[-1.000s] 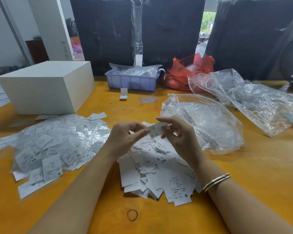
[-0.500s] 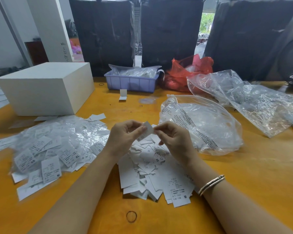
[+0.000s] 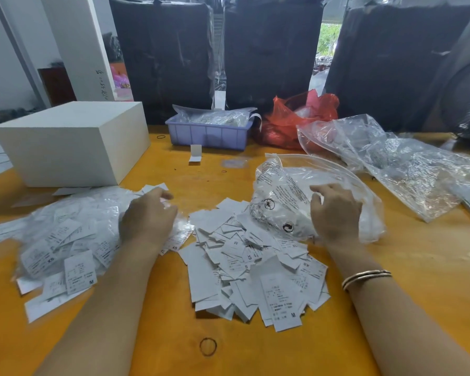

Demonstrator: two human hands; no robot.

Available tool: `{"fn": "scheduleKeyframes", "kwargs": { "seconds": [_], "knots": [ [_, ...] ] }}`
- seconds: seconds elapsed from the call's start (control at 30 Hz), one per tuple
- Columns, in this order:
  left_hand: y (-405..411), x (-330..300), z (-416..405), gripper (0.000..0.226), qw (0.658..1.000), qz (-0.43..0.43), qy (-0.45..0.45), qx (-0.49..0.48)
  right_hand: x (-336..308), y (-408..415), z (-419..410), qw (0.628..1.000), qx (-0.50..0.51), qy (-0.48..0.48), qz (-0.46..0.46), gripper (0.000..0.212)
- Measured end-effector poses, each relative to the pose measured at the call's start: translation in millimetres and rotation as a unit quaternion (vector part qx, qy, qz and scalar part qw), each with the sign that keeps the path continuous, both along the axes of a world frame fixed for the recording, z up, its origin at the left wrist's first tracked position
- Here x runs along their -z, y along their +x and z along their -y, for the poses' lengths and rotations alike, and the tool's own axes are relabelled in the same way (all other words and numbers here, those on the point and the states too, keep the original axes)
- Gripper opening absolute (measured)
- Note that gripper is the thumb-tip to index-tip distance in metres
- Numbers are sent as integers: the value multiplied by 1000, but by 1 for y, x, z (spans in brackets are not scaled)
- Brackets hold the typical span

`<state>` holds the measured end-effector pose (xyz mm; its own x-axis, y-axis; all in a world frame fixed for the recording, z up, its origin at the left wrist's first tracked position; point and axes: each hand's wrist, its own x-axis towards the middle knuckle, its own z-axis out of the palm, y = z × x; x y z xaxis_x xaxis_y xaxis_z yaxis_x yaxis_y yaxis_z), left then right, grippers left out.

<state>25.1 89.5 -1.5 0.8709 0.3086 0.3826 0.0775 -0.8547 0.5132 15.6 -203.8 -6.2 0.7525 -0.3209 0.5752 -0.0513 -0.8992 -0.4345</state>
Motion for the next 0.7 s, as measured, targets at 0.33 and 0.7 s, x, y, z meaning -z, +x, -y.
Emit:
{"fn": "scheduleKeyframes", "kwargs": {
  "seconds": [0.33, 0.7],
  "knots": [
    [-6, 3, 20, 18, 984, 102, 110, 97, 7, 6, 6, 985, 42, -63, -155, 22],
    [-21, 17, 67, 10, 908, 74, -2, 413, 17, 25, 16, 972, -3, 161, -172, 30]
  ]
}}
